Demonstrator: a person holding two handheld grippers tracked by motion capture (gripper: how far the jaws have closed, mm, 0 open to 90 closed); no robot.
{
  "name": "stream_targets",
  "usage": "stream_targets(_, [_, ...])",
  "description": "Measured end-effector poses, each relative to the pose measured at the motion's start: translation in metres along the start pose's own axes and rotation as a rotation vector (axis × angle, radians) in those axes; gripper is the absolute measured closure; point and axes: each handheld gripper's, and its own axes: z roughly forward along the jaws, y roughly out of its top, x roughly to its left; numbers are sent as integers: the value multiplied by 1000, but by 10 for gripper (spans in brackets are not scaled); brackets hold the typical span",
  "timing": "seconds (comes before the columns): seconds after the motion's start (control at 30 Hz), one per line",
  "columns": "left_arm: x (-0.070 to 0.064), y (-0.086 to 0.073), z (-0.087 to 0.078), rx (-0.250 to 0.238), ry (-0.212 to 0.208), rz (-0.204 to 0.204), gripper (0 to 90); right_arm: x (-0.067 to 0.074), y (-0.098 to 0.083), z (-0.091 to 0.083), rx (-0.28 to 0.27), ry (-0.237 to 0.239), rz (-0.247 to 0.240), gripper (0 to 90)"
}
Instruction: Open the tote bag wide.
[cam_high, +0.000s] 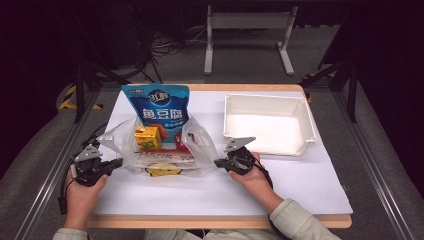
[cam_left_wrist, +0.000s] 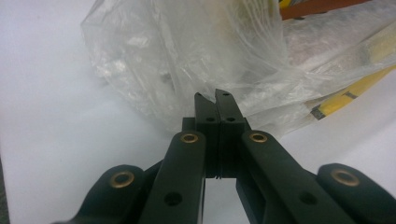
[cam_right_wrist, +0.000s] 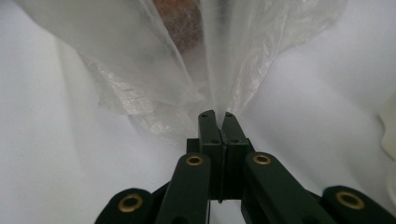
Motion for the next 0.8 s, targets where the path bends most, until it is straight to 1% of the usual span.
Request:
stream_targets(0.03, [0,0,0,-7,3,5,900,1,1,-2,-6,-1,-6,898])
stream_targets(0.13, [-2,0,-4,-34,-6,11,900,2,4,-7,-26,5,-14,896])
stream_targets(0.27, [-4,1,-9,-71,-6,24,900,4,7,-17,-67,14,-16,812])
stream_targets(0.33, [-5,2,-10,-78,-4,30,900,6,11,-28,-101,7,-27,758])
stream_targets(0.37, [-5,2,-10,-78,-4,30,900,6,11,-28,-101,7,-27,758])
stream_targets(0.4, [-6,2,-11,-83,-3,34,900,6,12,-32,-113,7,-29,736])
stream_targets(0.5, [-7,2,-12,-90,2,36,900,7,21,-48,-177,-7,-31,631])
stream_targets(0.6, [-8,3,-13,-100,3,37,900,9,31,-58,-232,-13,-28,554])
stream_targets(0.67, [-9,3,-14,-103,5,41,900,14,39,-66,-270,-8,-39,537])
stream_targets(0.7, [-9,3,-14,-103,5,41,900,14,39,-66,-270,-8,-39,537])
stream_targets(0.8, [-10,4,-14,-106,5,47,900,27,53,-76,-319,5,-87,534])
